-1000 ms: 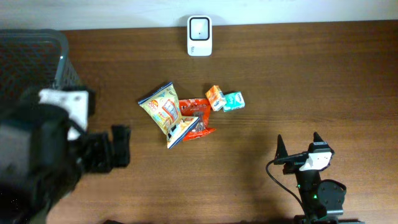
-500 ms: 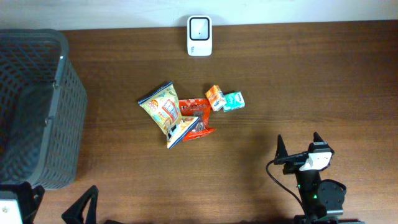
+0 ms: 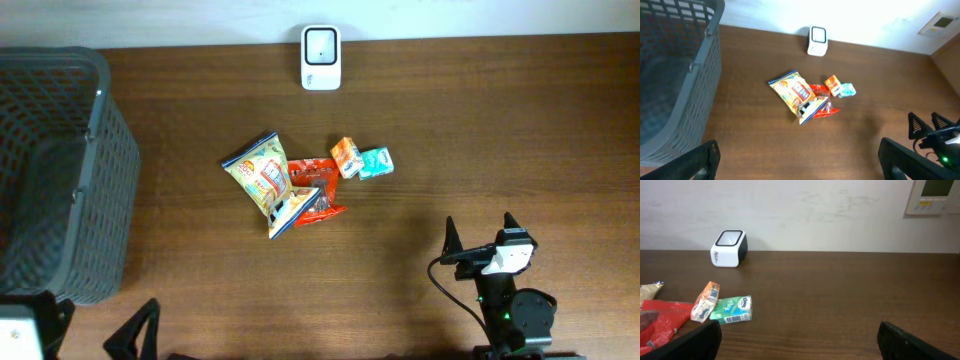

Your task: Scan the item barcode

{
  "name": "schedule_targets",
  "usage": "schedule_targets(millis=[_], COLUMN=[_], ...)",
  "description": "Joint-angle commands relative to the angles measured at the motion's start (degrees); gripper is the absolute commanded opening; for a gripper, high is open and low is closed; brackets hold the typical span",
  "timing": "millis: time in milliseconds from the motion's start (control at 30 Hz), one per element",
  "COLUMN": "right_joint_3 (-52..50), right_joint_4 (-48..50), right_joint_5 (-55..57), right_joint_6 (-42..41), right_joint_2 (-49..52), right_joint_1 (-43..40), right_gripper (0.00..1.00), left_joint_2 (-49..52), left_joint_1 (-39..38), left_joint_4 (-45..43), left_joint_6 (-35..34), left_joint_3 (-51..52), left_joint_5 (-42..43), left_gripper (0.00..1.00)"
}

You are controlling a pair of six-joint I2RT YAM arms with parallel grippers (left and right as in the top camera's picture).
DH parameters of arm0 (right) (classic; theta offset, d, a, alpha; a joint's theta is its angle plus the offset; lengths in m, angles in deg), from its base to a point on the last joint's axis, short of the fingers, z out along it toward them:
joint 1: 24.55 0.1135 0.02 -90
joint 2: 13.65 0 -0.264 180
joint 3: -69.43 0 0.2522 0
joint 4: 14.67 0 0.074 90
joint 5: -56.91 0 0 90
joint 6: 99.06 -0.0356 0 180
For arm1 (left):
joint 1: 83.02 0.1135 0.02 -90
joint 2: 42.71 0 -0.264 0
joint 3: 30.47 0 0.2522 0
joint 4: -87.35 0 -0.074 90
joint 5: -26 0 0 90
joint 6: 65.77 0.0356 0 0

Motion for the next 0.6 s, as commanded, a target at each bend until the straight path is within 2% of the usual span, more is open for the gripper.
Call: schedule_targets(millis=[0,167,467,567], right_joint_3=[-0.5,-0.5,-0.5,-0.5], right_joint_4=[-0.1,-0.1,-0.1,-0.1], right_joint_5=[0.7,0.7,0.7,0.7], right_joint_6=[0.4,0.4,0.4,0.4], right_joint_2=[-0.4,-0.4,-0.4,-0.4], right_joint_1=[-0.3,-0.3,-0.3,-0.3], right_gripper=[0.98,0.98,0.98,0.99], left_joint_2=[-0.2,-0.2,-1.1,-3.1], left_joint_1=[0.2,0.4,7.5,7.8], left_joint_4=[-3.1,-16.1,-35.1,-42.1], left_joint_6=[1.7,10.1,10.6,17.0], left_joint_3=[5.6,16.8,36.8,44.2], left_joint_5=[0.0,0.1,0.2,4.5], left_gripper=[0.99,0.99,0.99,0.99])
